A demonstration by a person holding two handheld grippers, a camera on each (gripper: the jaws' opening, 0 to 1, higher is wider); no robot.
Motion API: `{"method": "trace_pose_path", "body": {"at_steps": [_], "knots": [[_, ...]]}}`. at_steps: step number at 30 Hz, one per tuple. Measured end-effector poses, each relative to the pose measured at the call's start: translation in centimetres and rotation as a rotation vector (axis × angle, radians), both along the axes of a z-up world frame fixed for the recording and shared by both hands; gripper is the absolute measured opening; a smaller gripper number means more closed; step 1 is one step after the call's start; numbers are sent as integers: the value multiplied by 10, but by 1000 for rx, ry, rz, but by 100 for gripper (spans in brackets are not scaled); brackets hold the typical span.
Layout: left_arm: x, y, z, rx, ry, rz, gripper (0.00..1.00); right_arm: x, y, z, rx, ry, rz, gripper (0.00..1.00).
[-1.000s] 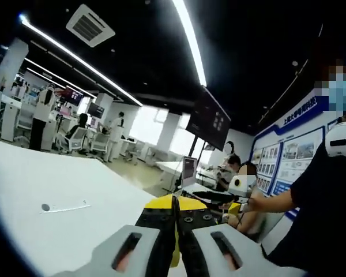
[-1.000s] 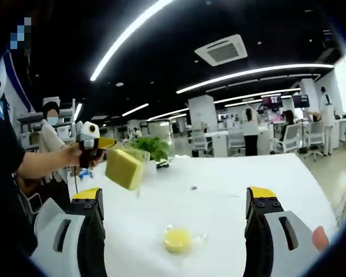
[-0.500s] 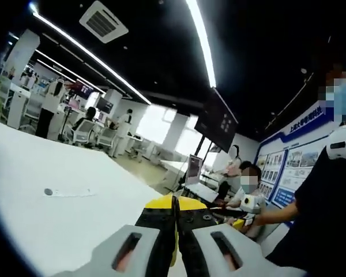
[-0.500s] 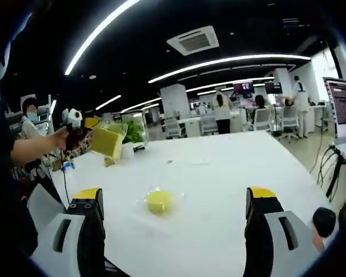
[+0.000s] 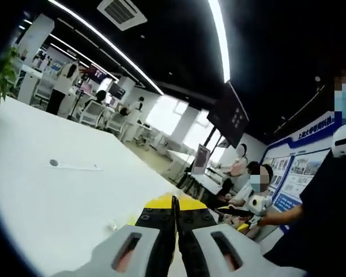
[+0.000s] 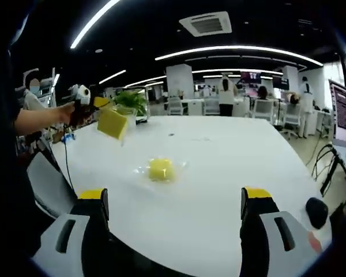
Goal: Compare the silicone blocks by pressing each to a similar depth, holding the contact briefly, and releasing to observe deformation and rebound differences across the visible hardness samples.
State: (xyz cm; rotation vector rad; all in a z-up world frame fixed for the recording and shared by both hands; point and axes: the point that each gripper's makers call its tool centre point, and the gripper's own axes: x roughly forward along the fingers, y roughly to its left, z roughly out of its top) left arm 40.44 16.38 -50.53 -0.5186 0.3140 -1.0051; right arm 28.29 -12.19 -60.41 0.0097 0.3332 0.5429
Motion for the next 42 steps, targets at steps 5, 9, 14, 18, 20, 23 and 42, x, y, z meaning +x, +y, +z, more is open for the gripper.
{"method": "trace_pose_path", "body": {"at_steps": [5, 9, 14, 18, 20, 23, 42], "knots": [[3, 3, -31, 10, 74, 29, 0, -7, -2, -8, -24, 26, 4, 87], [8, 7, -59, 18, 159, 58, 0, -13, 1, -12, -52, 46, 25, 84], [16, 13, -100, 81, 227, 94, 0, -15, 3, -10, -37, 57, 31, 80], [32, 30, -102, 16, 249, 151, 0, -17, 1, -10, -34, 61, 24, 80], [43, 41, -107, 26, 248, 197, 0, -19, 2, -11, -33, 67, 20, 80], [52, 50, -112, 51, 239, 218, 0, -21, 1, -16, -38, 90, 19, 79], [86, 80, -183, 234, 311, 294, 0, -28, -2, -26, -41, 166, -3, 73]]}}
